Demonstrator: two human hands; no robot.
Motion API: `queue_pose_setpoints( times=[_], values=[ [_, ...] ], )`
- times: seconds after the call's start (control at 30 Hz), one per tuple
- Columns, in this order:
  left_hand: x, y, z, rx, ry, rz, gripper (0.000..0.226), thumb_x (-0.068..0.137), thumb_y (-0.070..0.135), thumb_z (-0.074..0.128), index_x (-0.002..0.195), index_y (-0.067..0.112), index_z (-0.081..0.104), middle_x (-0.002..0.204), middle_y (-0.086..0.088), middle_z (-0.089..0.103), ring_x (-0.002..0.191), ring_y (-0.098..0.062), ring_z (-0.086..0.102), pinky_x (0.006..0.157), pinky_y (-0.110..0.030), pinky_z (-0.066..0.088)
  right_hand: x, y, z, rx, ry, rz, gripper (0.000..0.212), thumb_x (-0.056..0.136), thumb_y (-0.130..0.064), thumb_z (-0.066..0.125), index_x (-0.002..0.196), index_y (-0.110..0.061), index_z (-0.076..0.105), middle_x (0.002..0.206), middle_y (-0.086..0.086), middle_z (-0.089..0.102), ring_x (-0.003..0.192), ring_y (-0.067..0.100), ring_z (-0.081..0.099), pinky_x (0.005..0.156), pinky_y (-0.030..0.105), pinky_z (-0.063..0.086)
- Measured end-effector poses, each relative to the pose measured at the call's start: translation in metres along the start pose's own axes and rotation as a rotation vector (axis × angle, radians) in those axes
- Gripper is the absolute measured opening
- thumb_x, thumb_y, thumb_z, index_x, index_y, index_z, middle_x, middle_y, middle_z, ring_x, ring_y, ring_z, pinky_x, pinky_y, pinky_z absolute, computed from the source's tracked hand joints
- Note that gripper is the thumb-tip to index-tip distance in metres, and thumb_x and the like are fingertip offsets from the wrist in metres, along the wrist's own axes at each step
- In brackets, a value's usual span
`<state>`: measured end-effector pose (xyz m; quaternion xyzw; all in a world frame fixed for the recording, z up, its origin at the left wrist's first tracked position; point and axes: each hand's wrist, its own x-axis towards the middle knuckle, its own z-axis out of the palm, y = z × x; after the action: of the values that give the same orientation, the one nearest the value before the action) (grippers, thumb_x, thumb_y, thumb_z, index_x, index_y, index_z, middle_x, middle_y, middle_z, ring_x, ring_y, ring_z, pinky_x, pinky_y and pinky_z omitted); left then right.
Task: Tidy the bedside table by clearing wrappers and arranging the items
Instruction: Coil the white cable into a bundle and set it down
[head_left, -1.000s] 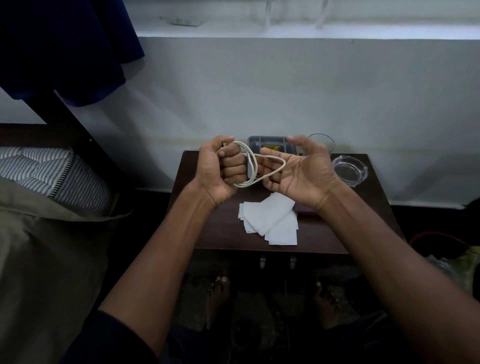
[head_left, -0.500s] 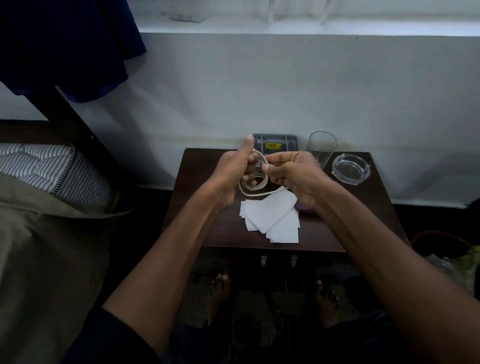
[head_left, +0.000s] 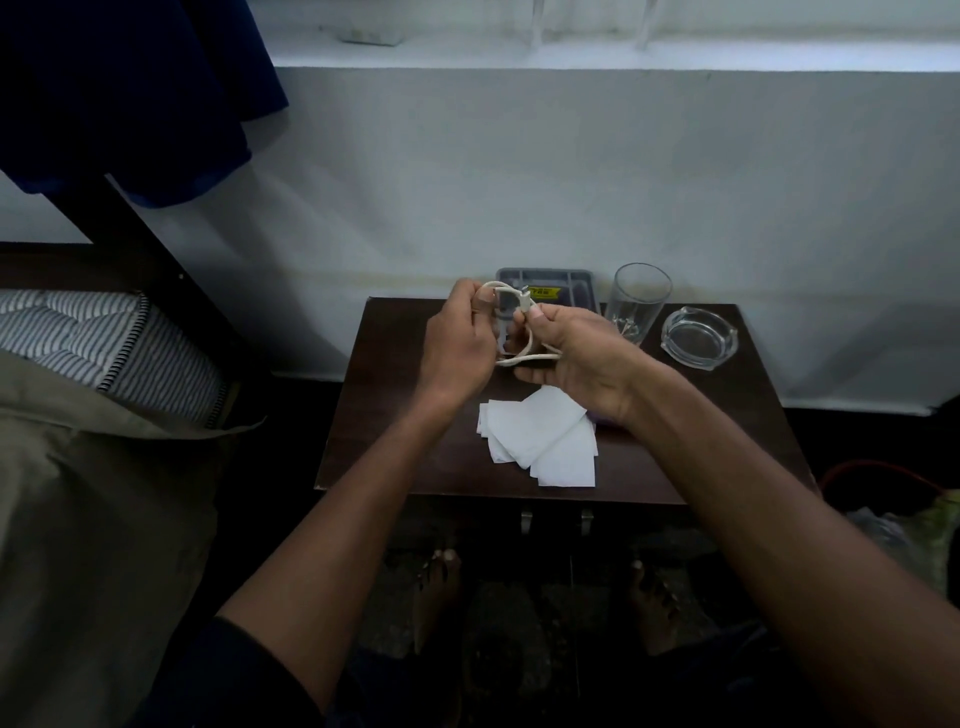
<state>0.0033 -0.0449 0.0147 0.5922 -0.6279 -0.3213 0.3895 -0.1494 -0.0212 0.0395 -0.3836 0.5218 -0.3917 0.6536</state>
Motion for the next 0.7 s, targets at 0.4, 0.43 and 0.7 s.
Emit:
queue_pose_setpoints(
  times=[0.4, 0.43, 0.7],
  values=[
    [-0.009, 0.011, 0.01, 0.324, 0.178, 0.189, 0.035, 0.113, 0.039, 0.041, 0.111, 0.014, 0.065, 0.091, -0.016, 0.076, 0.088, -0.048, 0.069, 0.064, -0.038, 0.035, -0.001, 0.015, 0.013, -0.651, 0.523, -0.442, 0.054, 0.105, -0.045, 0.06, 0.063, -0.011, 0.061, 0.058, -0.009, 0.055, 0.058, 0.015, 0.051, 0.062, 0.037, 0.037],
    [-0.008, 0.01, 0.009, 0.332, 0.172, 0.177, 0.037, 0.113, 0.041, 0.041, 0.109, 0.013, 0.066, 0.091, -0.017, 0.075, 0.088, -0.048, 0.068, 0.064, -0.038, 0.034, -0.001, 0.016, 0.013, -0.723, 0.548, -0.474, 0.052, 0.105, -0.044, 0.061, 0.06, -0.016, 0.058, 0.065, -0.007, 0.055, 0.063, 0.017, 0.052, 0.064, 0.036, 0.038],
    [-0.006, 0.003, 0.002, 0.437, 0.11, 0.09, 0.049, 0.113, 0.048, 0.035, 0.108, 0.011, 0.067, 0.096, -0.021, 0.073, 0.091, -0.047, 0.067, 0.066, -0.039, 0.033, -0.003, -0.007, -0.001, 0.249, 0.425, -0.522, 0.031, 0.112, -0.028, 0.052, 0.097, -0.006, 0.068, 0.072, 0.011, 0.069, 0.06, 0.02, 0.067, 0.059, 0.033, 0.06]
  ],
)
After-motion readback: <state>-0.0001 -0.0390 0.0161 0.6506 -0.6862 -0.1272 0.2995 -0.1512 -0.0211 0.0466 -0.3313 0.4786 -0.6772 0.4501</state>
